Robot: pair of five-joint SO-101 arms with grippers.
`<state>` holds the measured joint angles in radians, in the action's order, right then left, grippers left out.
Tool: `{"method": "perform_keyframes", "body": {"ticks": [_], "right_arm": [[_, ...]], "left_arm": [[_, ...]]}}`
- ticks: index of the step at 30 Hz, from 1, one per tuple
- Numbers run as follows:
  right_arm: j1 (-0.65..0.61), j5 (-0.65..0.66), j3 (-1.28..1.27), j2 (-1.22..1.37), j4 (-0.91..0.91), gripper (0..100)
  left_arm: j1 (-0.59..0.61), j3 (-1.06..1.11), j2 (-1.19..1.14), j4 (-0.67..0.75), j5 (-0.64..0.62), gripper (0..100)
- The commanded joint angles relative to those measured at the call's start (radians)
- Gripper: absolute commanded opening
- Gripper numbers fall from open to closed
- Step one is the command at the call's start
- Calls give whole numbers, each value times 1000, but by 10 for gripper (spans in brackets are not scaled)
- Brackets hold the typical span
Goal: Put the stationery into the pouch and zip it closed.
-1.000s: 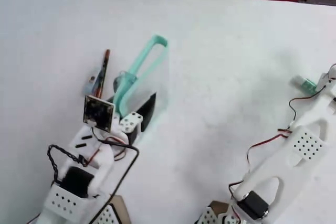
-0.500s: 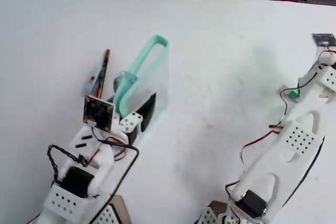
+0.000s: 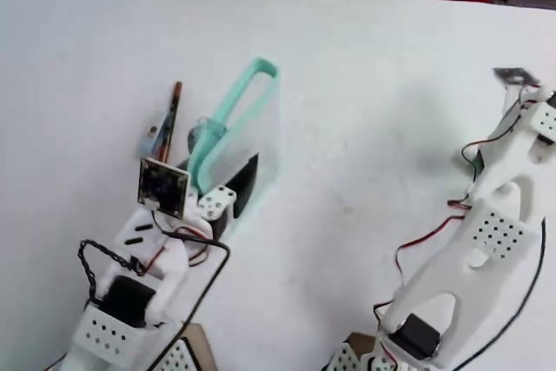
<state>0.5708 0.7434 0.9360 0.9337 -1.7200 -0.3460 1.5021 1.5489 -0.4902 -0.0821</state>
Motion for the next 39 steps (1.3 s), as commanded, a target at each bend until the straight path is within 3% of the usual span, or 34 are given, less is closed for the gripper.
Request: {"method": "perform_keyframes", "body": {"ticks": [1,11,16,21,29,39], "right_arm": [[-24,48,-255,-278,-4,18],[-30,60,-864,-823,226,18],[-30,169,-1191,-1078,490,18],[-28,176,-1421,-1244,763,22],[18,-29,-1149,-1056,769,21],[71,-51,-672,-556,694,18]], "left_arm": [[-4,-8,5,26,0,194],[-2,-6,5,26,0,192],[1,-6,5,26,0,192],[1,-6,5,26,0,192],[4,-6,5,26,0,192],[5,-6,5,26,0,192]]}}
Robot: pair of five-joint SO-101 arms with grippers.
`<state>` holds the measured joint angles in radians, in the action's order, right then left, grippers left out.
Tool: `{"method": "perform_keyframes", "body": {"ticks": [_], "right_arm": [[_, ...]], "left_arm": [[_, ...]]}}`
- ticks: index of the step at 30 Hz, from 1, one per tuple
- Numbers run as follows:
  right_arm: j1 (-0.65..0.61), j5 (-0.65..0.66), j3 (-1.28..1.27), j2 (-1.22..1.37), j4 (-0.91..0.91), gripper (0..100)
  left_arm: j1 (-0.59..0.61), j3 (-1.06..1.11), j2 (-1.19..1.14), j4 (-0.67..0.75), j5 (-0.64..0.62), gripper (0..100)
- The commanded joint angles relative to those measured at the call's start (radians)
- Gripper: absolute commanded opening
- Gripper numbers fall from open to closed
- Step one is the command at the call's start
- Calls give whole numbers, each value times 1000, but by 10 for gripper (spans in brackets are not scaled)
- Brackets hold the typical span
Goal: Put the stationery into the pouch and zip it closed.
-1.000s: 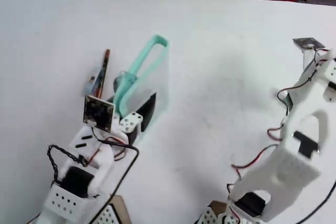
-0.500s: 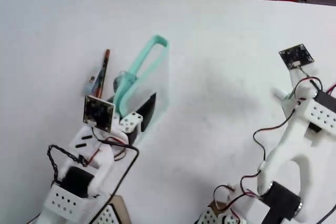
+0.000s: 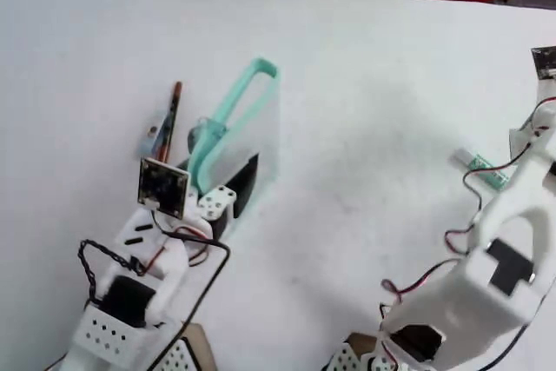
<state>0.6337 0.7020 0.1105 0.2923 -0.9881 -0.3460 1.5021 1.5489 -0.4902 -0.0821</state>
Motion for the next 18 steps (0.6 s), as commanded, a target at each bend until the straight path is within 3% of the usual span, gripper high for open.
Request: {"method": "perform_keyframes", "body": {"ticks": [1,11,18], "right_arm": [[8,-8,195,124,-56,18],[39,0,491,460,-150,18],[45,180,552,542,-337,18]], "left_arm": [[5,-6,5,26,0,192],[5,-6,5,26,0,192],[5,-6,5,26,0,192]]}}
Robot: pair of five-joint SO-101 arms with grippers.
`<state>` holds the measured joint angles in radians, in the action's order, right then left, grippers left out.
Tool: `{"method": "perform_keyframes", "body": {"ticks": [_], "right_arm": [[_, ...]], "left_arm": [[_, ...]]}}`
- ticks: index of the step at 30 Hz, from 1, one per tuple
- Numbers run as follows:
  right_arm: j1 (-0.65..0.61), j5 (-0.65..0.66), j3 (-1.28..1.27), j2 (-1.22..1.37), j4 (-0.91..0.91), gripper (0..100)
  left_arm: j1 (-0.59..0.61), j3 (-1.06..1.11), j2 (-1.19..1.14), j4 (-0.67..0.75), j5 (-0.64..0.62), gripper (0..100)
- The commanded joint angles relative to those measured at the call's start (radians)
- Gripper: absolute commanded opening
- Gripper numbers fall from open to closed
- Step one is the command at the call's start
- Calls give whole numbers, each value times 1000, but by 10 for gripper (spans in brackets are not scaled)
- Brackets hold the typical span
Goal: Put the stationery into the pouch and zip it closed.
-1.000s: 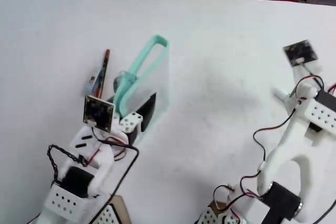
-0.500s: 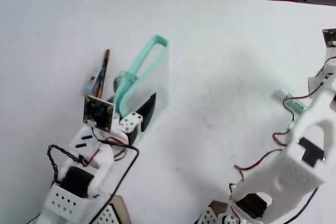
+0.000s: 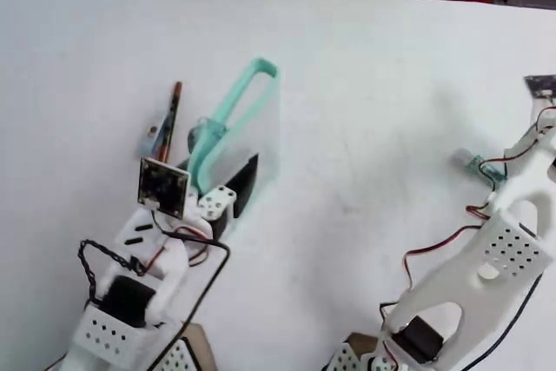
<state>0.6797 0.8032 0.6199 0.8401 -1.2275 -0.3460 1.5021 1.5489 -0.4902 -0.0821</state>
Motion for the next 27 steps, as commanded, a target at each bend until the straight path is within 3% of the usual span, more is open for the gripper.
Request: {"method": "perform_keyframes", "body": {"ticks": [1,5,13,20,27], "right_arm": [[-4,106,43,-5,-145,18],[-24,172,49,-13,-312,18],[-94,180,40,-22,-487,18],[-151,180,-133,-101,-484,19],[-191,181,-413,-363,-446,19]], "left_arm": [[4,-6,5,26,0,192],[2,-3,5,26,0,192],[4,-3,5,26,0,192],[4,-5,5,26,0,192],[4,-5,5,26,0,192]]}}
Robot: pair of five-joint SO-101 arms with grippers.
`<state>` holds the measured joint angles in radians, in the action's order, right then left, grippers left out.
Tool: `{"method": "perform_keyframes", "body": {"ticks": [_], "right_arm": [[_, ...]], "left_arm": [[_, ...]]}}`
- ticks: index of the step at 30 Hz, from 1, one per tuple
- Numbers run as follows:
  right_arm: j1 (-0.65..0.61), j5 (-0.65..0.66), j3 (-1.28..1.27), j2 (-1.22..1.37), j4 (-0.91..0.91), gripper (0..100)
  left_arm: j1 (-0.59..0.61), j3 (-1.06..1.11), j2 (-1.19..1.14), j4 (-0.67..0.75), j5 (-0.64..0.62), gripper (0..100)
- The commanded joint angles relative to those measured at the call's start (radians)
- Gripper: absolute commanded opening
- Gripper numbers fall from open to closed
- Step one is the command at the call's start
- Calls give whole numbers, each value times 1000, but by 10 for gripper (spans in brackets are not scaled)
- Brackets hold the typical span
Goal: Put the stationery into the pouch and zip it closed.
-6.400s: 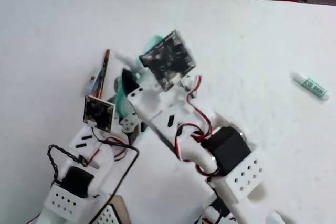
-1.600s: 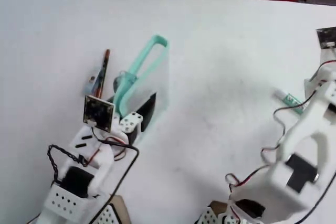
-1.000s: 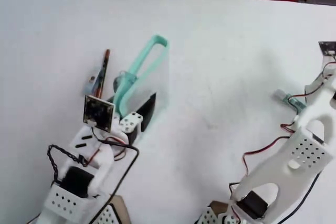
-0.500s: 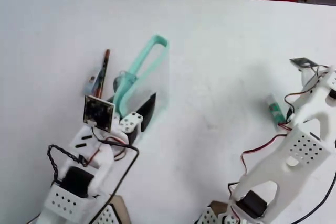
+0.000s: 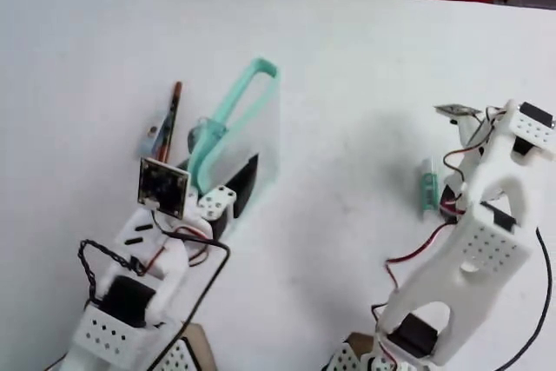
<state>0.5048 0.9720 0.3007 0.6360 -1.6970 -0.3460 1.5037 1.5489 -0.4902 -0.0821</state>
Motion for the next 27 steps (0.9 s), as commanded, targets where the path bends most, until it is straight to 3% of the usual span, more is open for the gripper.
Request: {"method": "perform_keyframes", "body": {"ticks": [1,7,12,18,23,27], "right_arm": [[-21,12,-155,-211,47,19],[-76,6,-583,-604,255,19],[-193,-29,-924,-1000,467,19],[-461,-508,-1079,-1405,515,18],[-682,-713,-1080,-1514,651,18],[-777,-858,-1096,-1461,837,18]], "left_arm": [[4,-6,5,26,0,192],[4,-6,5,26,0,192],[4,-3,5,26,0,192],[5,-3,5,26,0,192],[5,-3,5,26,2,192],[5,-3,5,26,41,192]]}}
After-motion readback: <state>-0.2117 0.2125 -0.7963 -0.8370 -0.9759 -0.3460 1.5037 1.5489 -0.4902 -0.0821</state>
